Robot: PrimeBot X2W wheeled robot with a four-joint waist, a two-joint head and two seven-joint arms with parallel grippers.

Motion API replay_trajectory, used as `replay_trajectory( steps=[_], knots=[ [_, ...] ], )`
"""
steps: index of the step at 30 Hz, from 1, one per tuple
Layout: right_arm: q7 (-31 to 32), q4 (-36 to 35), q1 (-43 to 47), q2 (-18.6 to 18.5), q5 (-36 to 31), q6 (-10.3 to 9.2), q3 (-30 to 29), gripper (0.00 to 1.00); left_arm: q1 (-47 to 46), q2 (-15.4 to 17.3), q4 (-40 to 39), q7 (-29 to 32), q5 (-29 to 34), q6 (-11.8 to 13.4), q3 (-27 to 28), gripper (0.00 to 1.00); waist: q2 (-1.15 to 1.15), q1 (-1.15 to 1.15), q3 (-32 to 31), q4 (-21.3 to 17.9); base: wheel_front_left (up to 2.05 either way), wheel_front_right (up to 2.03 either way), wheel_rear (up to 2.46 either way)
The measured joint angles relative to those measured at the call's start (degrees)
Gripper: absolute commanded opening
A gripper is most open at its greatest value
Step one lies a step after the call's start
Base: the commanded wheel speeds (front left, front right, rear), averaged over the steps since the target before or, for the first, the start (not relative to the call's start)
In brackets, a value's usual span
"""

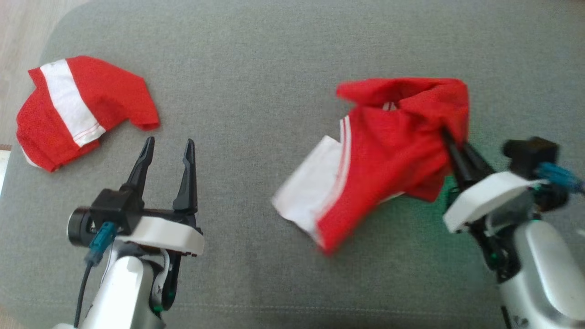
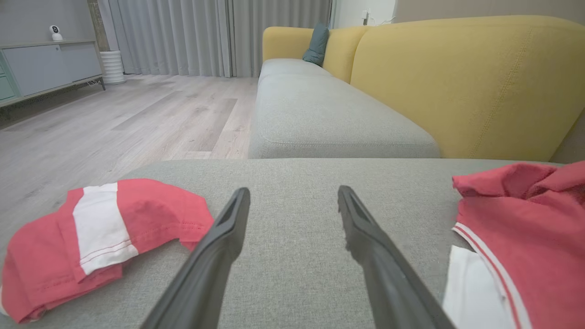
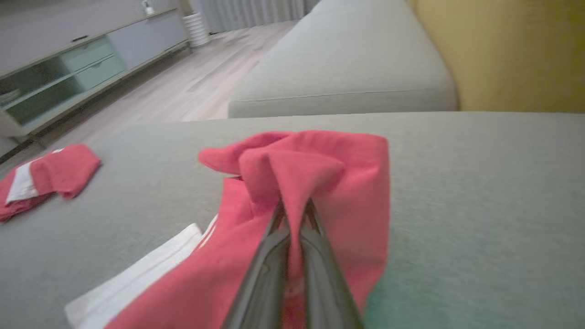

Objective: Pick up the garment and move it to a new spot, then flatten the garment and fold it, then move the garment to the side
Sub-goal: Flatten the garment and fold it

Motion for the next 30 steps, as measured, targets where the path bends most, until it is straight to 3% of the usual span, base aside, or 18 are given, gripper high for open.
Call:
replay_trajectory(
  steps=[7,12,13,14,15,19,24,30],
  knots=[
    [-0.63,3.49,8.08,4.67,1.03,0.00,-10.36,0.00,0.04,-0.30,0.04,0.00,0.58,-0.20,1.07,1.00,0.00,0.00,-0.57,-0.65,0.00,0.00,0.00],
    [-1.29,6.47,12.19,6.37,2.52,0.00,-13.92,0.00,0.07,-0.41,0.21,0.00,0.99,-0.69,1.23,1.00,0.00,0.00,-0.65,-1.34,0.00,0.00,0.00],
    [-1.45,6.56,12.62,6.50,2.97,0.00,-14.17,0.19,0.08,-0.44,0.23,0.00,0.99,-0.69,1.27,1.00,0.00,0.00,-0.74,-1.50,0.00,0.00,0.00],
    [-1.52,6.69,12.93,6.53,3.10,0.00,-14.16,0.69,0.11,-0.44,0.24,0.00,1.00,-0.70,1.38,1.00,0.00,0.00,-0.85,-1.65,0.00,0.00,0.00],
    [-1.97,6.75,13.16,6.54,3.39,0.00,-14.05,1.00,0.16,-0.44,0.26,0.00,1.00,-0.71,1.43,1.00,0.00,0.00,-0.97,-1.80,0.00,0.00,0.00],
    [-5.95,5.08,13.96,6.59,4.08,0.00,-12.30,1.00,0.59,-0.44,0.26,0.00,1.03,-0.71,1.87,1.00,0.00,0.00,-1.63,-2.52,0.00,0.00,0.00],
    [-10.22,-2.40,13.74,6.57,-2.01,0.00,-10.48,1.00,1.86,-0.46,0.33,0.00,1.48,-0.66,2.89,1.00,0.00,0.00,-3.17,-3.34,0.00,0.00,0.00],
    [-10.90,-10.11,13.73,4.81,-5.79,0.00,-8.47,1.00,4.22,-0.43,0.38,0.00,1.48,-0.66,3.01,1.00,0.00,0.00,-5.07,-3.98,0.00,0.00,0.00]
  ],
)
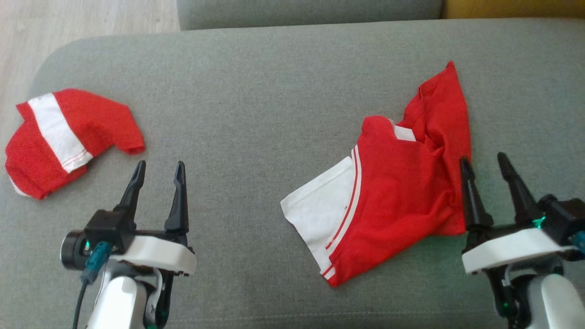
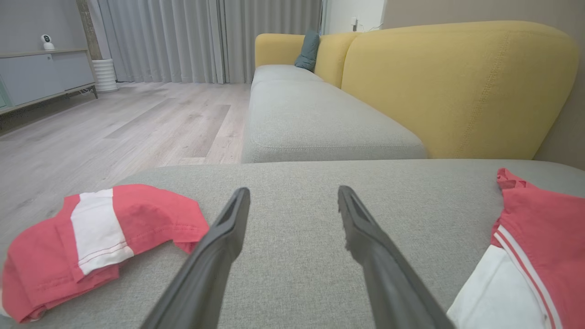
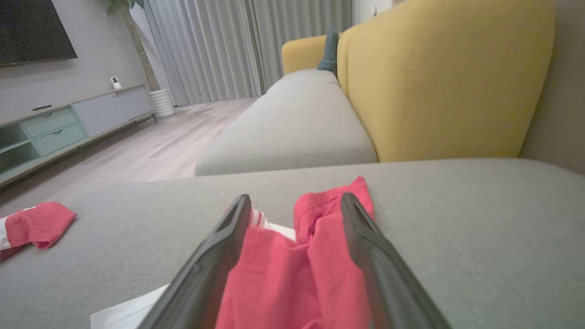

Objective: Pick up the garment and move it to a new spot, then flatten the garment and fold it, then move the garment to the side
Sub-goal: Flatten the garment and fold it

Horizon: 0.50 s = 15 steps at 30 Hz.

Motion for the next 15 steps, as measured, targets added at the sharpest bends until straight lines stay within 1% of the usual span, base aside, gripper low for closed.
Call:
replay_trajectory(
  steps=[6,15],
  knots=[
    [1.53,-3.82,0.37,-0.32,-0.27,0.00,0.67,1.00,0.51,0.07,0.01,0.00,0.00,0.00,-0.04,1.00,0.00,0.00,-1.64,-0.16,0.00,0.00,0.00],
    [2.54,-4.25,2.55,-0.10,-0.20,0.00,0.92,1.00,1.63,0.07,0.33,0.00,0.00,0.03,-0.47,1.00,0.00,0.00,-2.01,-0.26,0.00,0.00,0.00]
  ],
)
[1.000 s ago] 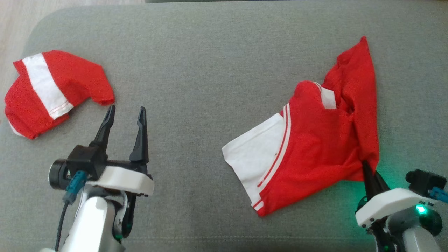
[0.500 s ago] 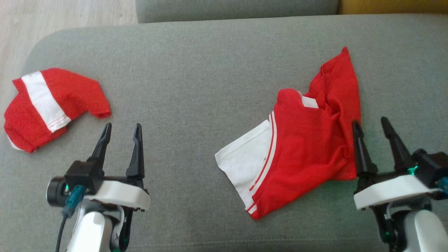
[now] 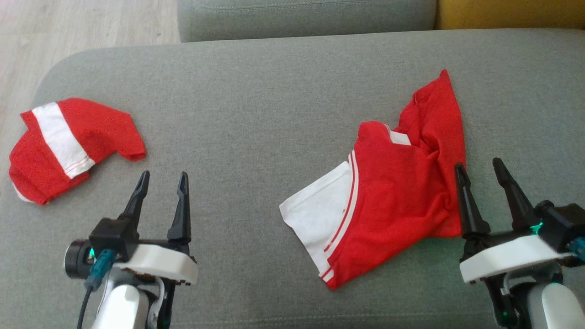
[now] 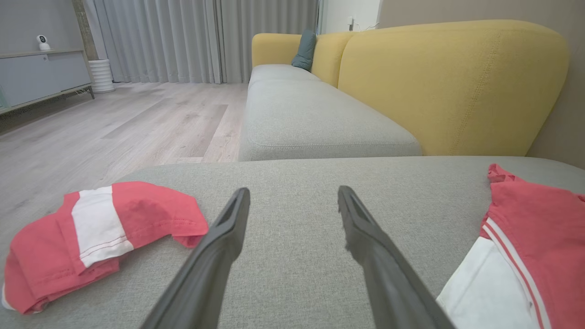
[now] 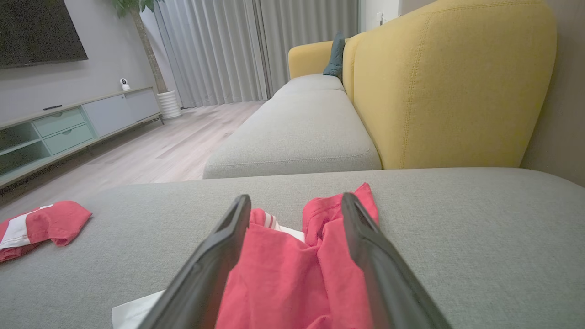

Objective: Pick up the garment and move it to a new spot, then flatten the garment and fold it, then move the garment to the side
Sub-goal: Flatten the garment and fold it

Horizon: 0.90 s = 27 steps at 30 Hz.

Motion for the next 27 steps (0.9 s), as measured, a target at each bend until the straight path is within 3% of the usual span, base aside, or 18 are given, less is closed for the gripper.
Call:
replay_trajectory(
  steps=[21,27],
  knots=[
    [0.48,-0.22,-0.13,0.08,0.35,0.00,0.01,1.00,-0.23,0.09,0.35,0.02,-0.01,0.16,-1.55,1.00,0.00,0.00,0.75,0.29,0.00,0.00,0.00],
    [0.48,-0.34,-0.48,0.09,0.35,0.00,0.13,1.00,-5.73,-0.85,1.16,1.68,-0.01,-2.72,-6.00,1.00,0.00,0.00,2.85,-0.14,0.00,0.00,0.00]
  ],
)
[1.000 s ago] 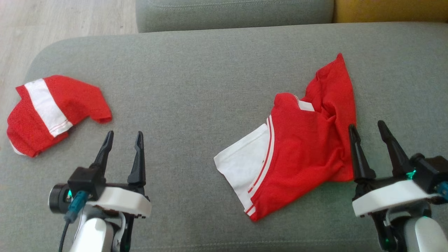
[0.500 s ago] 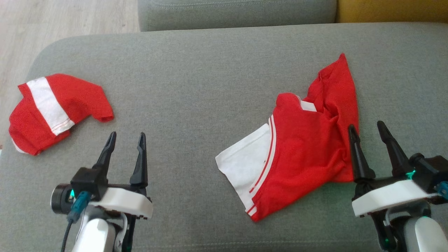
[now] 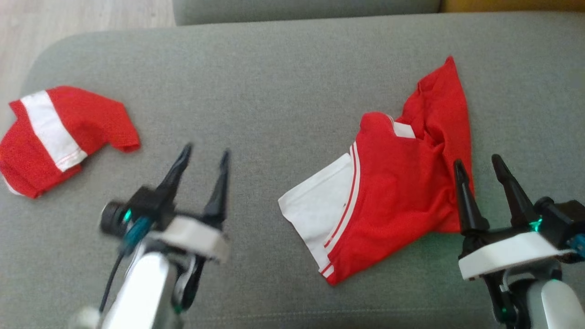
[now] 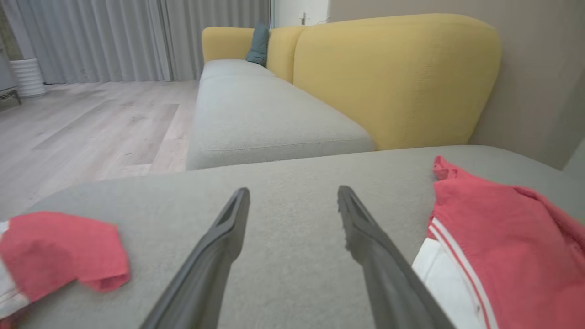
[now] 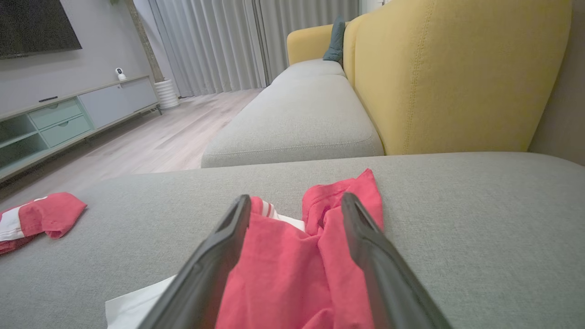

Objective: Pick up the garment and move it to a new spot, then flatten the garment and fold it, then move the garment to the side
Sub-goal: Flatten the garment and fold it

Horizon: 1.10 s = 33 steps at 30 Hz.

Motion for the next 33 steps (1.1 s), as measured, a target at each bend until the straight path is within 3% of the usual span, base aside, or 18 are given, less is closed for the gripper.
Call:
replay_trajectory(
  steps=[9,13,16,25,33],
  knots=[
    [-0.08,-0.12,-3.82,0.11,0.00,0.00,2.12,1.00,-15.96,-2.59,5.11,5.08,-1.77,-5.03,-9.02,1.00,0.00,0.00,4.40,-2.32,0.00,0.00,0.00],
    [-0.26,0.57,-5.25,0.15,0.00,0.00,2.70,1.00,-23.17,-2.90,9.68,8.06,-6.17,-6.35,-12.90,1.00,0.00,0.00,6.79,-4.32,0.00,0.00,0.00],
    [-1.14,1.55,-6.22,0.22,0.01,0.00,3.35,1.00,-28.99,-3.00,12.95,10.74,-13.43,-6.93,-19.28,1.00,0.00,0.00,8.80,-6.57,0.00,0.00,0.00],
    [-2.72,3.83,-7.71,0.71,0.60,0.00,4.45,1.00,-35.26,-3.20,23.10,15.10,-23.95,-7.03,-30.41,1.00,0.00,0.00,11.70,-10.47,0.00,0.00,0.00],
    [-3.46,4.58,-8.31,1.20,1.08,0.00,4.88,1.00,-36.88,-3.12,31.34,16.31,-29.42,-5.88,-35.76,1.00,0.00,0.00,12.60,-11.83,0.00,0.00,0.00]
  ],
)
